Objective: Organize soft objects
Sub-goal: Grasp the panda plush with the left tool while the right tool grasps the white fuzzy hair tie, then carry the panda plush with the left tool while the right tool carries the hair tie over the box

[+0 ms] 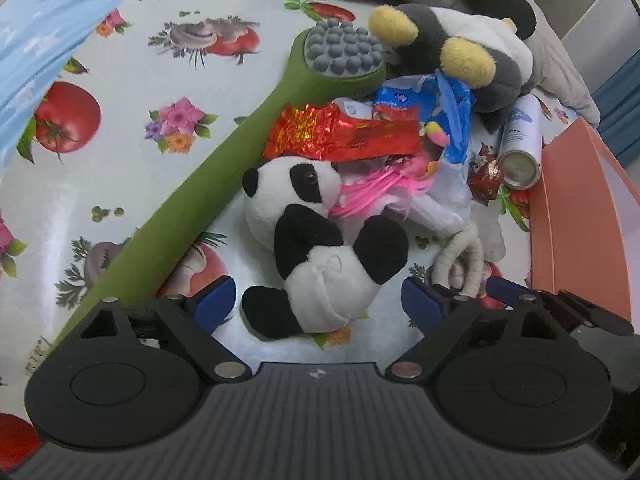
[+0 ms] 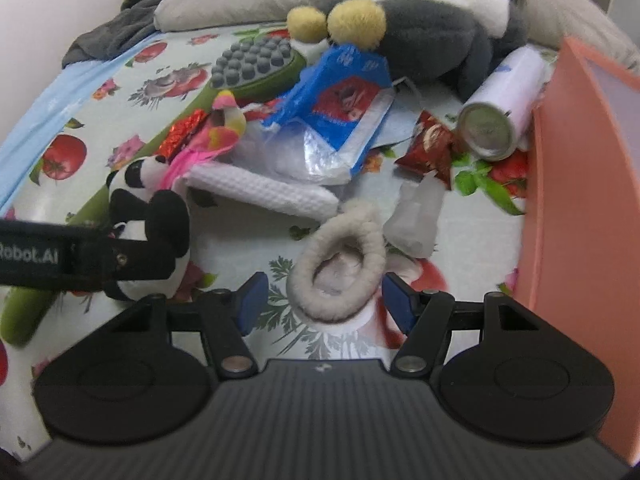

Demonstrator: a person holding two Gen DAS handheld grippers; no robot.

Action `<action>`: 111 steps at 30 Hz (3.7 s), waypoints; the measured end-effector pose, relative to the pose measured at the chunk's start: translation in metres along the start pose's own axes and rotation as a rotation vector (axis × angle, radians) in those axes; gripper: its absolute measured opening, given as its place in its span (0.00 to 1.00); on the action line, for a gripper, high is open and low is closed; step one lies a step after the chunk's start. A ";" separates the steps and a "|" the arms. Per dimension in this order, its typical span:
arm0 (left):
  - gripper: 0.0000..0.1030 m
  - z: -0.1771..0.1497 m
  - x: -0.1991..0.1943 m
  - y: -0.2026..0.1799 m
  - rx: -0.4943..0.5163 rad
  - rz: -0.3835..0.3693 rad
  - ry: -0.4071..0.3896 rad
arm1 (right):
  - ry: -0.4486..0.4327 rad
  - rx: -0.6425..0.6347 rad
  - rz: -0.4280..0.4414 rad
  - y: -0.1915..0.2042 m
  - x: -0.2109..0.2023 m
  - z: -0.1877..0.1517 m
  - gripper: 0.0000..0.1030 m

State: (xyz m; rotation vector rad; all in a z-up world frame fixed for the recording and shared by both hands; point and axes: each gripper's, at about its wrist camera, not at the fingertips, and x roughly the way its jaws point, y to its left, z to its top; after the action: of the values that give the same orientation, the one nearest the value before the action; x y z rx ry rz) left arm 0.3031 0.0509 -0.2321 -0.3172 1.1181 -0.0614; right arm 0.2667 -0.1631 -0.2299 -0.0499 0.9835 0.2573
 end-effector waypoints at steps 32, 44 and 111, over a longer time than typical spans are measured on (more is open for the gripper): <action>0.53 -0.075 -0.065 0.001 0.015 -0.067 -0.027 | 0.007 -0.067 0.058 0.023 -0.071 -0.055 0.17; 0.53 -0.115 -0.116 -0.004 -0.004 -0.084 -0.095 | -0.057 -0.081 0.045 0.031 -0.124 -0.079 0.16; 0.53 -0.058 -0.136 -0.260 0.466 -0.348 -0.103 | -0.337 0.240 -0.198 -0.144 -0.267 -0.055 0.16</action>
State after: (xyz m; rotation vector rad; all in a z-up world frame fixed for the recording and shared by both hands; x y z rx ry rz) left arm 0.2198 -0.1816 -0.0631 -0.0918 0.9053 -0.5984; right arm 0.1158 -0.3627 -0.0499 0.1122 0.6627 -0.0362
